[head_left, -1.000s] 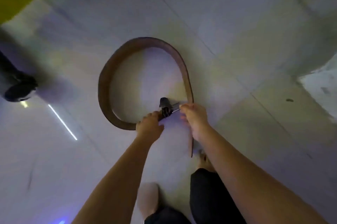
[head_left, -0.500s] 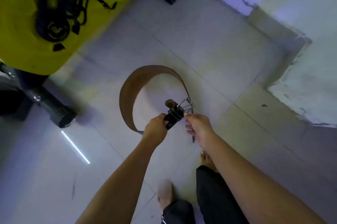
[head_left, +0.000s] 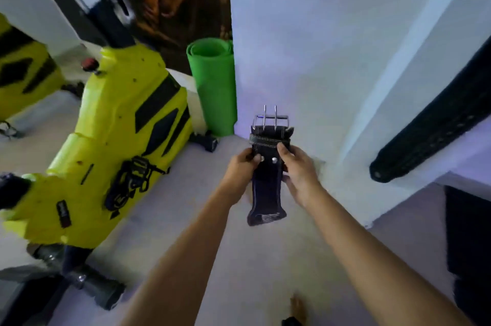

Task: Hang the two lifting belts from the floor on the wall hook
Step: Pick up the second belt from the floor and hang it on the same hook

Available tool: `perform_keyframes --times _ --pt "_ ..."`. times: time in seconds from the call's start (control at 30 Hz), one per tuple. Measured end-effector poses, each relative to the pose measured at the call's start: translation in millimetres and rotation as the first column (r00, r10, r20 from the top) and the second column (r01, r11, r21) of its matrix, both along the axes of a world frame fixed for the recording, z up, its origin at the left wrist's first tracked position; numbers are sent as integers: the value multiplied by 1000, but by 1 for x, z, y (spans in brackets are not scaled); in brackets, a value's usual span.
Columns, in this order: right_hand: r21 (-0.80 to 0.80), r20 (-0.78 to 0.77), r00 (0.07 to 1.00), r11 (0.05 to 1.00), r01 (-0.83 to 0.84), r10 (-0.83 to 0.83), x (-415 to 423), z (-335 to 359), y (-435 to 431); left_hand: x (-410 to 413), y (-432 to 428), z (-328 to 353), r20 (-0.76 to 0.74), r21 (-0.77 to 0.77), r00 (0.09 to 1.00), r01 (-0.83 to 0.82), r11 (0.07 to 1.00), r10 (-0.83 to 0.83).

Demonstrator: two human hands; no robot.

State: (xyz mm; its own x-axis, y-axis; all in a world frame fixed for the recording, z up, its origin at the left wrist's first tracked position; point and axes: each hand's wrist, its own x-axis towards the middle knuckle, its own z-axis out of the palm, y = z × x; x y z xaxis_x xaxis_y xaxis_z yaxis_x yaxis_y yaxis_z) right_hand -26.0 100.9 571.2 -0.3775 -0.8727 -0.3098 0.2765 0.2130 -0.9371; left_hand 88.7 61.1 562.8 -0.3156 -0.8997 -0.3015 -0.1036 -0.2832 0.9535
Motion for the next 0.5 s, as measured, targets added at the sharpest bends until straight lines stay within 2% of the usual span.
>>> perform_keyframes --times 0.13,0.27,0.37,0.5 --pt "-133 -108 991 989 67 -82 -43 89 38 -54 14 97 -210 -106 969 109 988 -129" --pt "-207 -169 972 970 128 -164 -78 149 64 -100 26 179 -304 -239 911 211 948 -280" --pt "-301 -211 953 942 149 -218 -99 186 74 -131 33 229 -379 -304 865 220 927 -329" --pt "-407 -265 915 896 179 -303 -121 219 89 -162 45 281 -387 -387 837 233 892 -386"
